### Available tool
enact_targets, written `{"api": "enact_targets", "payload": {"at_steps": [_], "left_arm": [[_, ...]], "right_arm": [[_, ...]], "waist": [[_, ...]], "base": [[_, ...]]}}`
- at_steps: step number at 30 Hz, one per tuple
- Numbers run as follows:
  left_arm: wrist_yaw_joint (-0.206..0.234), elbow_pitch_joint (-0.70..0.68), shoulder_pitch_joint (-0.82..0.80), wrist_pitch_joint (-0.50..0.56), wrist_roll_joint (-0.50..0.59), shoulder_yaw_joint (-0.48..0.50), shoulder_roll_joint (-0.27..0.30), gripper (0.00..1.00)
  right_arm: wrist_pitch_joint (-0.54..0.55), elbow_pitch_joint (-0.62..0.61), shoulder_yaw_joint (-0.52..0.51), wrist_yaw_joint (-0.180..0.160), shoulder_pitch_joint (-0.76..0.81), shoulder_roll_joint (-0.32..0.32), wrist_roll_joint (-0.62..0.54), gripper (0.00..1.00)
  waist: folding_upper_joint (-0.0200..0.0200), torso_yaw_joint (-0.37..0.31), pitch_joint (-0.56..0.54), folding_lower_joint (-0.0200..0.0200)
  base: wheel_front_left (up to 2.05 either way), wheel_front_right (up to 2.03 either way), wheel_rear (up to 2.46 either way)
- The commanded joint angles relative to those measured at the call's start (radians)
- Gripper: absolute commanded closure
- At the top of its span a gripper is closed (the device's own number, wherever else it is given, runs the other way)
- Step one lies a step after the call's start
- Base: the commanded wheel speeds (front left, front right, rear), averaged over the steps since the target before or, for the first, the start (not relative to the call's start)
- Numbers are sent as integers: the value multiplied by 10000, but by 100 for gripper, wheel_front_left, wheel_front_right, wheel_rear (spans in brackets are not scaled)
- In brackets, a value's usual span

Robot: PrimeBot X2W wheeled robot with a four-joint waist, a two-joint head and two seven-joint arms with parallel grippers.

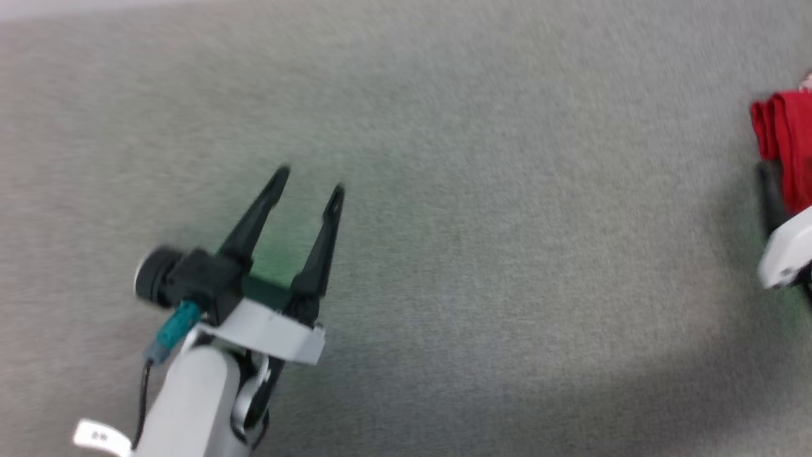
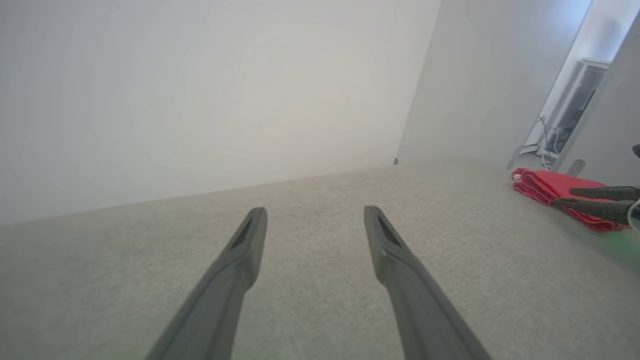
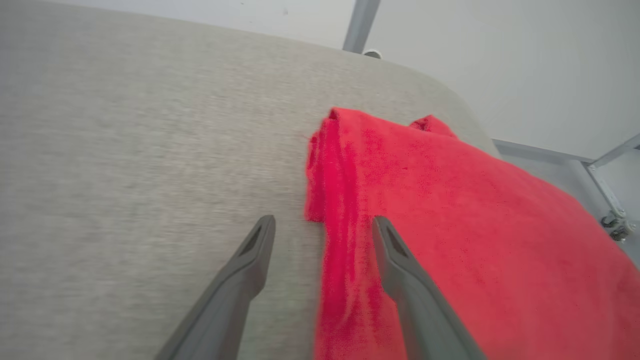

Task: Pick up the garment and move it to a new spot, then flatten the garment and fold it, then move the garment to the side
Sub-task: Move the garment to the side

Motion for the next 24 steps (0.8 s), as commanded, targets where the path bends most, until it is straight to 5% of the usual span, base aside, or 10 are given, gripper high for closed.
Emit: {"api": "enact_targets", "payload": {"at_steps": [1, 11, 24], "left_arm": [[-25, 127, 452, 7, -11, 212, -158, 0], [-25, 469, 2209, 7, -85, 1128, -502, 0], [-25, 323, 3855, 7, -89, 2021, -738, 0]], "right_arm": [[-73, -246, 252, -18, 486, 188, 183, 0], [-96, -1626, 785, -16, 2438, 853, 916, 0], [-100, -3967, -944, -16, 4934, 1044, 945, 0]], "waist": [[0, 917, -1125, 0], [0, 1490, -2725, 0], [0, 1926, -4147, 0]], "base": [[0, 0, 0], [0, 0, 0], [0, 0, 0]]}}
